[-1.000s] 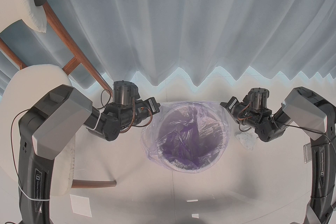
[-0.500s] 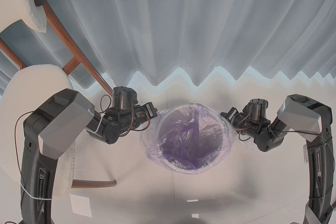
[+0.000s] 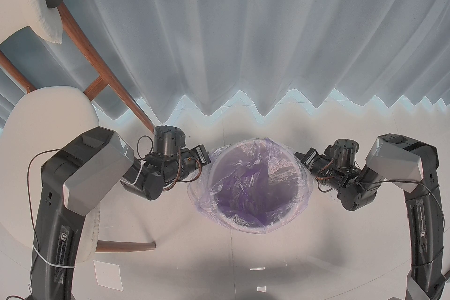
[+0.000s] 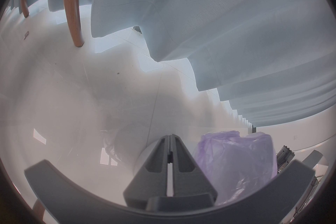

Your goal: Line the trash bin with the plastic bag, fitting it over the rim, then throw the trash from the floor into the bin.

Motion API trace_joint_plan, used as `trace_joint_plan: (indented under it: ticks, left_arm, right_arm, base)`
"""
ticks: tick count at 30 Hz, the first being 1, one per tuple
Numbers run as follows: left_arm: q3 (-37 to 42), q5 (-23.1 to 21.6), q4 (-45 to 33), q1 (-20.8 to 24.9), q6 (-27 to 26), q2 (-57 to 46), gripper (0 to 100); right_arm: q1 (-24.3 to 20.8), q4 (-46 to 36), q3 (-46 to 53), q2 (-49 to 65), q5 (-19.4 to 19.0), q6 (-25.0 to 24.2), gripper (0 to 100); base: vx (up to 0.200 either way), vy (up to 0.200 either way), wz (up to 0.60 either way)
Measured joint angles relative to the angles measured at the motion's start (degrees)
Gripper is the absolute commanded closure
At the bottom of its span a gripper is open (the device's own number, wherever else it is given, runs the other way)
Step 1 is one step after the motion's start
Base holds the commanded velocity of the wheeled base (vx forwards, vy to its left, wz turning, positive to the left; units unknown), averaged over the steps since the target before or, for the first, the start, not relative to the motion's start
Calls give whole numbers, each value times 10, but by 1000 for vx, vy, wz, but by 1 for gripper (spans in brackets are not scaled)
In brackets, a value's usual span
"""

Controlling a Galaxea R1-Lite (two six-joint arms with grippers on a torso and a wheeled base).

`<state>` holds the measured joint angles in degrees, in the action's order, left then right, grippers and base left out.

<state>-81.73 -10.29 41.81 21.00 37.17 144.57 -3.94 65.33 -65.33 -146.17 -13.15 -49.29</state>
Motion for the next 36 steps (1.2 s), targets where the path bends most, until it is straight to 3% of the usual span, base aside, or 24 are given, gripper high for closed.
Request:
trace_joint_plan:
  ticks: [3,4,6,7,11,22,36]
  left_arm:
    - [0,9,1,-1,0,3,100]
    - [0,12,1,-1,0,3,0]
    - [1,14,1,-1,0,4,0]
    - [2,15,1,-1,0,4,0]
    - [7,17,1,0,2,2,0]
    - [58,41,41,0,27,-48,0]
    - [169,60,47,8,28,-136,0]
  right_arm:
    - [0,5,1,-6,0,-1,100]
    - [0,6,0,-7,0,-1,100]
    - [1,4,0,-9,0,-2,100]
    - [1,4,0,-10,0,-2,0]
    - [4,11,7,-10,6,-7,0]
    - [24,47,89,52,17,-78,0]
    - [33,153,237,114,19,-81,0]
  base:
    - [0,0,0]
    - [0,0,0]
    - [0,0,0]
    - [0,0,0]
    - [0,0,0]
    - [0,0,0]
    - [0,0,0]
